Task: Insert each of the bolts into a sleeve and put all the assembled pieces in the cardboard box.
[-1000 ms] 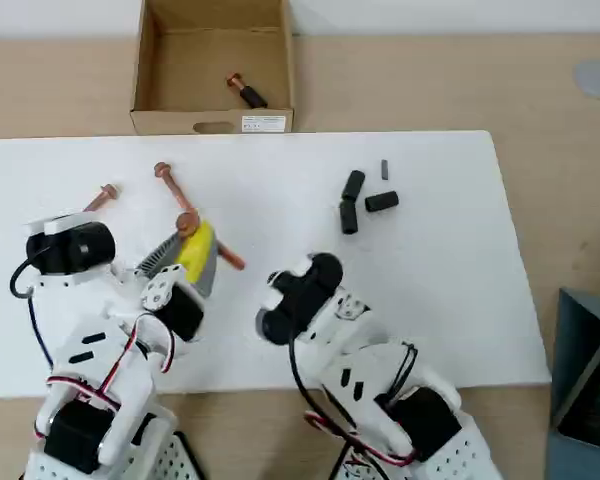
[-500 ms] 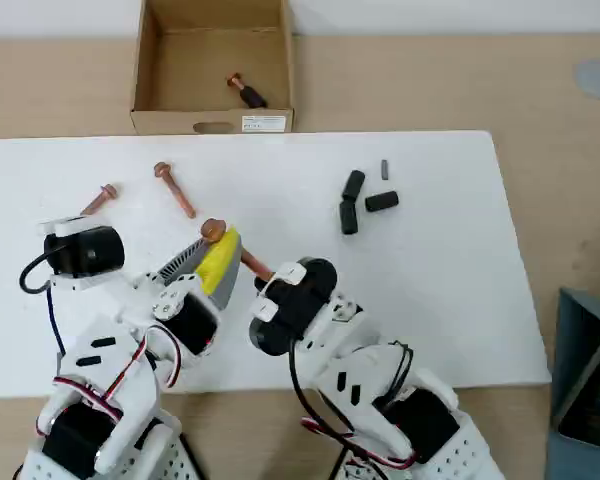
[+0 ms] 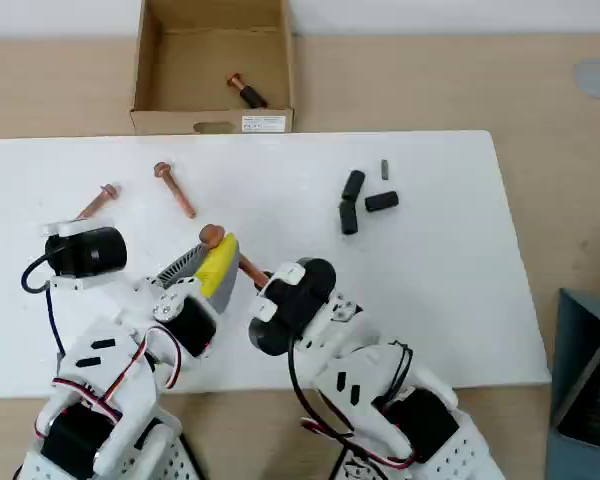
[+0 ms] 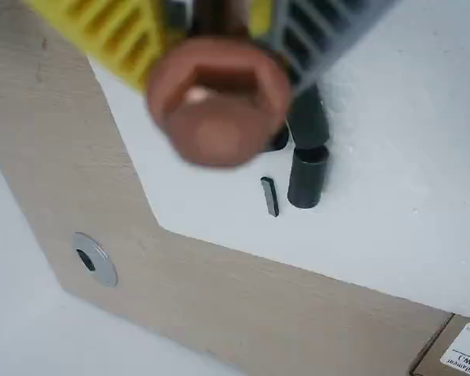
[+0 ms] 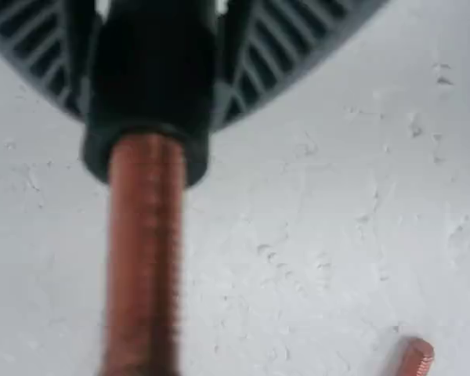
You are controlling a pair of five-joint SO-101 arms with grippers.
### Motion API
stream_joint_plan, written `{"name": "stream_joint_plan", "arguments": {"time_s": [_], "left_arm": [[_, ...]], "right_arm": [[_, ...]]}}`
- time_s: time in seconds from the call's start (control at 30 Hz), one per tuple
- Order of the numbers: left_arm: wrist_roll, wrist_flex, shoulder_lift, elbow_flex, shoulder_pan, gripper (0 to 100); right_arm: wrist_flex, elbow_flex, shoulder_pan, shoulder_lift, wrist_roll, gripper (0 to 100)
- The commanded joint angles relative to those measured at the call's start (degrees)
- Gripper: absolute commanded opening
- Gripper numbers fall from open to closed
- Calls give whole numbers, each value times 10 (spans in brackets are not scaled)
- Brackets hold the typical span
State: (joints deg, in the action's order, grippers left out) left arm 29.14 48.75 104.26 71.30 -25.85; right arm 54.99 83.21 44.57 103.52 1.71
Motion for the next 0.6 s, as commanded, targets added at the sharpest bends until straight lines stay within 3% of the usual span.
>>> {"name": "stream_joint_plan", "arguments": {"time_s": [0.0,0.3,0.57], "left_arm": [[-3,-2,3,-14,-4,2],[-24,-11,3,-13,38,2],[-19,-13,3,-11,6,2]], "right_arm": [[-14,-27,7,69,0,9],[-14,-24,7,69,0,9],[-14,-23,8,69,0,9]]}}
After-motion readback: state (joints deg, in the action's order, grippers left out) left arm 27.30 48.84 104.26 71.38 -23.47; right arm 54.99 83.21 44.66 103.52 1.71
